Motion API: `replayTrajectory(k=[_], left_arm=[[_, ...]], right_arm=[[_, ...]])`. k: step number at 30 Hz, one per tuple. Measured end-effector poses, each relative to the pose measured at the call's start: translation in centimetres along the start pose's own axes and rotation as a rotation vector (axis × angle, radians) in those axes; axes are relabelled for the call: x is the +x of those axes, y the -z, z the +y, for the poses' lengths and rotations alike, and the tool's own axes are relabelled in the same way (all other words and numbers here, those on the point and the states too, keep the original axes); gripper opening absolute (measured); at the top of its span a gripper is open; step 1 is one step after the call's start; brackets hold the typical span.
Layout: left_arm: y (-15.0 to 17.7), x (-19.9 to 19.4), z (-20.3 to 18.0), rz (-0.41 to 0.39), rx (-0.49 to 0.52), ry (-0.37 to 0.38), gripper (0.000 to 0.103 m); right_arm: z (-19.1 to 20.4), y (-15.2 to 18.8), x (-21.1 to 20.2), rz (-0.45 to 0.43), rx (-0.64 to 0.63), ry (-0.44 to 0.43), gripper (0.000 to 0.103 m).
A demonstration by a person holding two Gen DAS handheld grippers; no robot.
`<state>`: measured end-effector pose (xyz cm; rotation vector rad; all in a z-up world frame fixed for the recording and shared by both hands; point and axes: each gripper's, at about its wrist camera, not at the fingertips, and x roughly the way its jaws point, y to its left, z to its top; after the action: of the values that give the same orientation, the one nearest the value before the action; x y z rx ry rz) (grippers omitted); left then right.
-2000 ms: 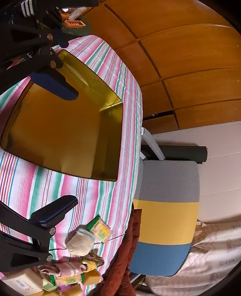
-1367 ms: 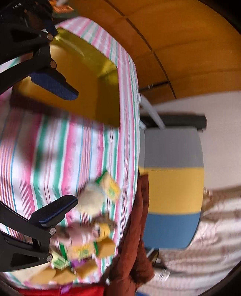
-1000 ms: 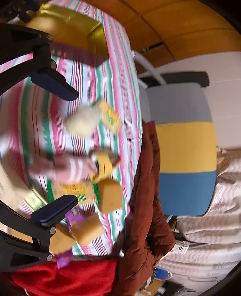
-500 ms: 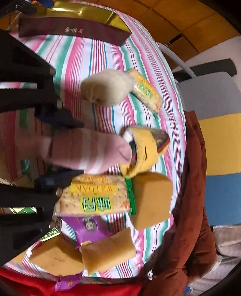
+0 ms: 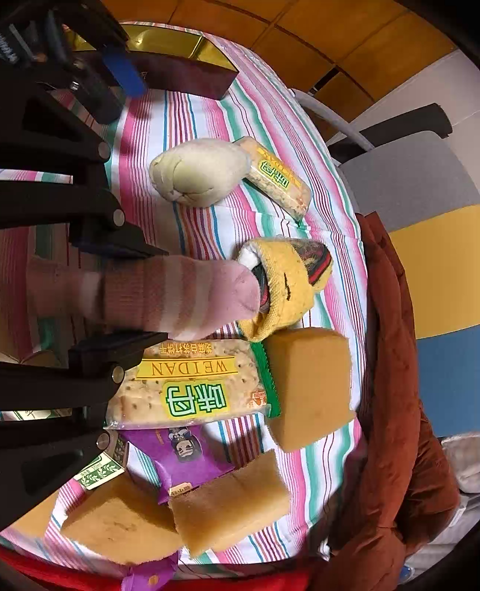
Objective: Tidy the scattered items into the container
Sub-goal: 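Grasp the pink striped sock with the right tool while the left grasps the cream sock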
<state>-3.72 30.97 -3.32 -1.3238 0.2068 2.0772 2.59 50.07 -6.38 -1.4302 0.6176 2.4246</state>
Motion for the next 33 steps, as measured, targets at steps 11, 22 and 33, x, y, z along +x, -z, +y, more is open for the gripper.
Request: replayTrajectory(k=[11,22,33], left_arm=[[-3.2,2.2,-1.0,-0.022,0.036,0.077,0.066],[-3.1,4.9,-1.5,0.002,0.129,-0.006,0.072],[-0.7,3.8,-1.5,-0.108,0.115,-0.011,0.052]], right_arm=[[-0.6,-0.4,0.4,0.01,0.049,-0.028,0.038],[-0.5,-0.8,1.1,0.019,0.05,-0.022,0.039],[-0.3,-0.8,1.2,0.0,0.034,-0.022,0.035]])
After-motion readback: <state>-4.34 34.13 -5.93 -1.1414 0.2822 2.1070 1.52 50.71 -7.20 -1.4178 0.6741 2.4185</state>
